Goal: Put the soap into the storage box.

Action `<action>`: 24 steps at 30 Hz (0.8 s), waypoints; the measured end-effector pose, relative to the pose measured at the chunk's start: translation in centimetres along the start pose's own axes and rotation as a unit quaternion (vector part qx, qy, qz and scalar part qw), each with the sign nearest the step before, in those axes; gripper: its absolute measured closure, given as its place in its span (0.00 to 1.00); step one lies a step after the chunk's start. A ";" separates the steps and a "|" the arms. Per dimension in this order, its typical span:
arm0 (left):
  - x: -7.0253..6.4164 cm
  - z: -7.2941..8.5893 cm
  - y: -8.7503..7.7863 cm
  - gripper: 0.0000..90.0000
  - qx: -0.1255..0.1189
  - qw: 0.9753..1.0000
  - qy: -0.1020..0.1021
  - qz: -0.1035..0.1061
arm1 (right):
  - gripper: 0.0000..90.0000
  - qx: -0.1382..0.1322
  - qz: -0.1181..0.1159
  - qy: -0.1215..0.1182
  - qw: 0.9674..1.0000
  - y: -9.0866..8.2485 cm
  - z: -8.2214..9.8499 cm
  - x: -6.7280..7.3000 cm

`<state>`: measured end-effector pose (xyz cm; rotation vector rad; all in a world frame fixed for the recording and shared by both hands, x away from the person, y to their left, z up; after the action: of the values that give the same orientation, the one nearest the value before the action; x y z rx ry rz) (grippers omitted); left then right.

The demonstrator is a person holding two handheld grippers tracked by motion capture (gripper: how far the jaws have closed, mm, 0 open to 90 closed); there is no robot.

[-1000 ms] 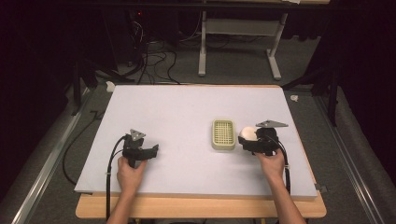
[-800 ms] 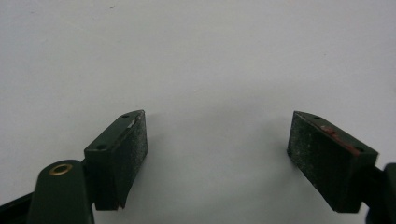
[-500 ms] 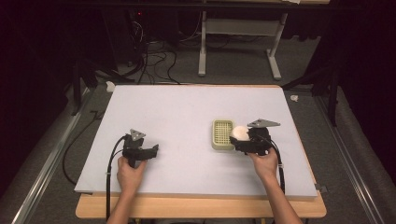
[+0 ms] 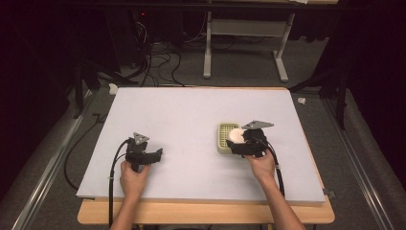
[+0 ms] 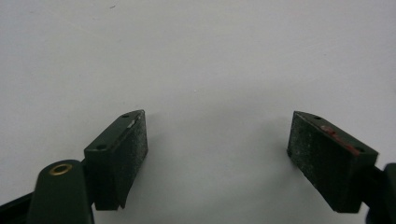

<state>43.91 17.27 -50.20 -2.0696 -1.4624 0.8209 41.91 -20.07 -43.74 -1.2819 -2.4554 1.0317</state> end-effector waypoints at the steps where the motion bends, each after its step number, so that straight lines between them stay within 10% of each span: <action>1: 0.0 0.0 0.0 0.23 0.000 1.000 0.000 0.000 | 0.27 0.000 -0.001 -0.002 1.000 0.1 -0.1 0.1; 24: 0.0 0.0 0.0 0.23 0.000 1.000 0.000 0.000 | 0.27 0.037 0.011 -0.015 0.999 3.5 -1.0 0.6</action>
<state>43.91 17.27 -50.20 -2.0693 -1.4629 0.8201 44.34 -17.76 -45.36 -1.2811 -2.4057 1.1456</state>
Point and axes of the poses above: each handheld gripper's, and its own axes: y roughly forward along the jaws, z roughly out of its underside, x roughly to its left, the point moved 2 cm from there along y, roughly forward along the jaws, and after that the axes turned 15 degrees about -y, right-handed, at the moved point
